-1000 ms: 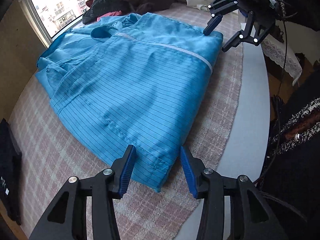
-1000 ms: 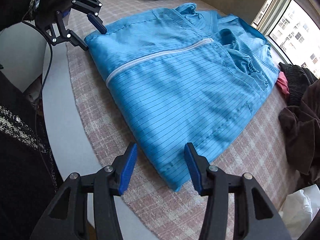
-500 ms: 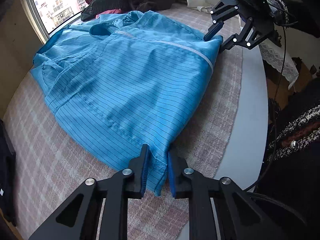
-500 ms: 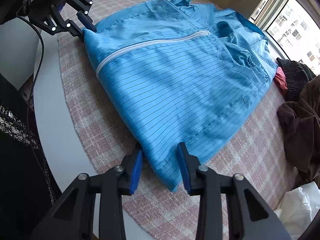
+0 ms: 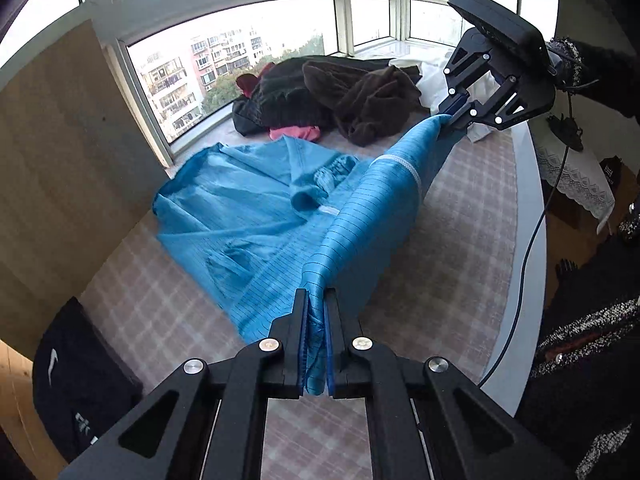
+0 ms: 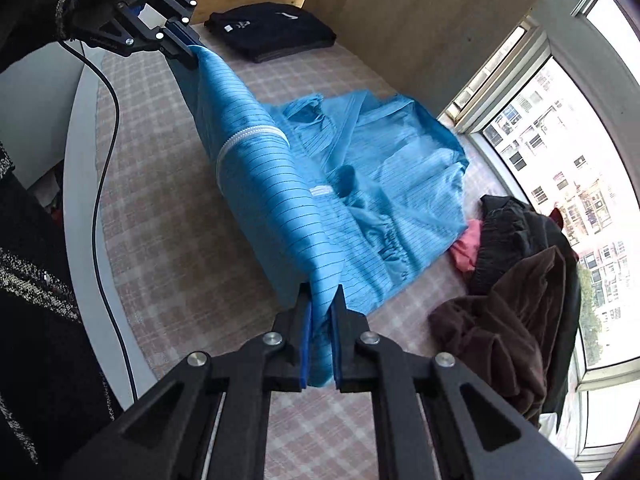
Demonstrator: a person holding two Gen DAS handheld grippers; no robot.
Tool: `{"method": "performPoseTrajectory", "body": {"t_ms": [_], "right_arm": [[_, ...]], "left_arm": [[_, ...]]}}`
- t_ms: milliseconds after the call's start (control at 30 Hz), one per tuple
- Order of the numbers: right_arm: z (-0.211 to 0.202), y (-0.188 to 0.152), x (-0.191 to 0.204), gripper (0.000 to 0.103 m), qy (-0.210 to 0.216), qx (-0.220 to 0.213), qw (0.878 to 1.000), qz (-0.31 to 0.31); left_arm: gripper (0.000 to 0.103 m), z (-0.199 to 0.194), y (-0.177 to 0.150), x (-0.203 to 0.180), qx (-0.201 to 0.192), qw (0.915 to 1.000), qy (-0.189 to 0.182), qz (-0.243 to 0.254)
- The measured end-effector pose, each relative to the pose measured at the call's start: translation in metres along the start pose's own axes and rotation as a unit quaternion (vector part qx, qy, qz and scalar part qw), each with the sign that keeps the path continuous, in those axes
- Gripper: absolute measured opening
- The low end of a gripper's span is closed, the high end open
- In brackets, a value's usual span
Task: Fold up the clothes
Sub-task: 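Grasp the folded coat's end with both grippers and lift it, then carry the folded coat beside the black clothes pile and open both grippers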
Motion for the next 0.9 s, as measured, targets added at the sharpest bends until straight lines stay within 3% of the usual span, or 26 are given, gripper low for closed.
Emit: {"method": "performPoseTrajectory", "body": {"t_ms": [167, 367, 500, 667, 900], "right_arm": [[0.01, 0.05, -0.08, 0.008, -0.029, -0.004, 0.999, -0.02], [0.08, 0.096, -0.171, 0.008, -0.001, 0.024, 1.0, -0.019], [0.142, 0.116, -0.217, 0.007, 0.033, 0.042, 0.999, -0.01], [0.217, 0.133, -0.264, 0.007, 0.059, 0.057, 0.997, 0.007], [0.279, 0.136, -0.321, 0.003, 0.044, 0.07, 0.995, 0.061]], "left_arm": [[0.006, 0.01, 0.047, 0.067, -0.023, 0.9994, 0.024, -0.005], [0.005, 0.069, 0.08, 0.161, -0.007, 0.9991, 0.013, -0.039], [0.005, 0.127, 0.08, 0.218, 0.018, 0.9974, 0.004, -0.07], [0.005, 0.192, 0.07, 0.264, 0.04, 0.9946, 0.003, -0.096], [0.003, 0.236, 0.062, 0.296, 0.04, 0.991, 0.025, -0.125]]}}
Point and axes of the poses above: each gripper's, at about its wrist camera, not at the fingertips, and z roughly the way its jaws point, x to its left, y to its top, the point moved 5 cm from there along z, roughly the way its jaws point, and after that the axes turned 1 degree about z, right-handed, at the moved point
